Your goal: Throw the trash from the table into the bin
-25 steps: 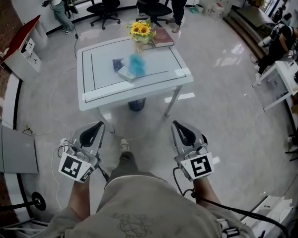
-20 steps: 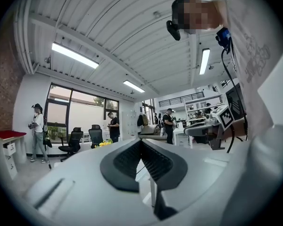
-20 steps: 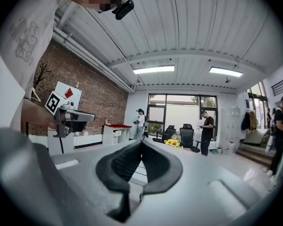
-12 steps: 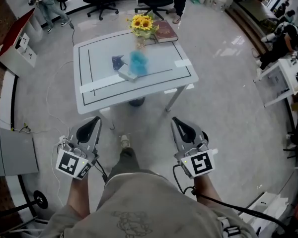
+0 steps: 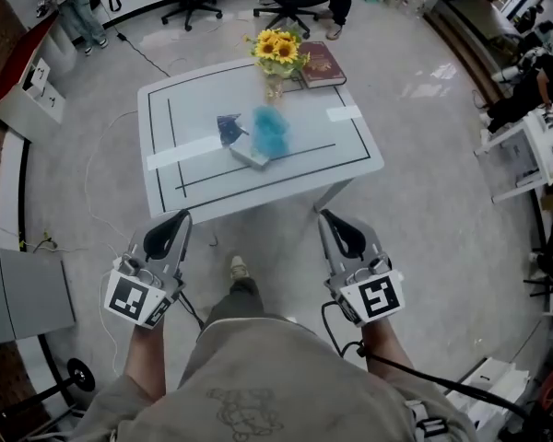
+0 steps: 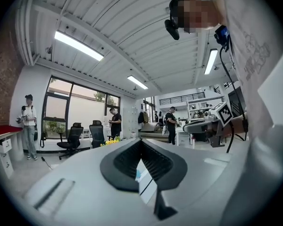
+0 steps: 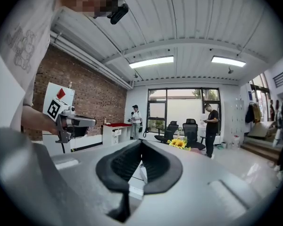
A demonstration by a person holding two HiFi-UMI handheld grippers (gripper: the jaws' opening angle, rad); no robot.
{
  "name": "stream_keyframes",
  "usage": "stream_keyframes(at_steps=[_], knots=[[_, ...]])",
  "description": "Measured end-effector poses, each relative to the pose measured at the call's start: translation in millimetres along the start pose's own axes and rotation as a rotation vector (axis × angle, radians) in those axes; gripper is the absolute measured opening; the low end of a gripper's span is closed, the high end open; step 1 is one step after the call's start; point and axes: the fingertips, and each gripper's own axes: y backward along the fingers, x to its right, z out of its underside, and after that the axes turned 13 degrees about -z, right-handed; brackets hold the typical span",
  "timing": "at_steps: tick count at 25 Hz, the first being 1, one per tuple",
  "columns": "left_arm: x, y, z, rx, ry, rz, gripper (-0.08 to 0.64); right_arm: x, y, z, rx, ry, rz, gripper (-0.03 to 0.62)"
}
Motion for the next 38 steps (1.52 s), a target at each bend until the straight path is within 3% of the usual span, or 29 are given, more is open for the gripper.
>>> stream_keyframes(at_steps=[9,13,24,38], knots=[[-74,-70,-7,0.009,0.009,0.056,-0.009,40,-91,-20,-0.002,-0.002,0.039,0.002],[-96,-93,-11,0.020,0.012,0.096,-0.010,48,-119,-39,0.061,-0.020,0.044,0.002],[-126,-127,-24,0.070,0.018,0.146,-0.009,67,-156,-61,0.059,0.045,0.084,0.002],[-119,-132,-38,0.078,0.028,0.047,-0.009,84,-161,-74,0.086,0.059,-0.014,0.002]])
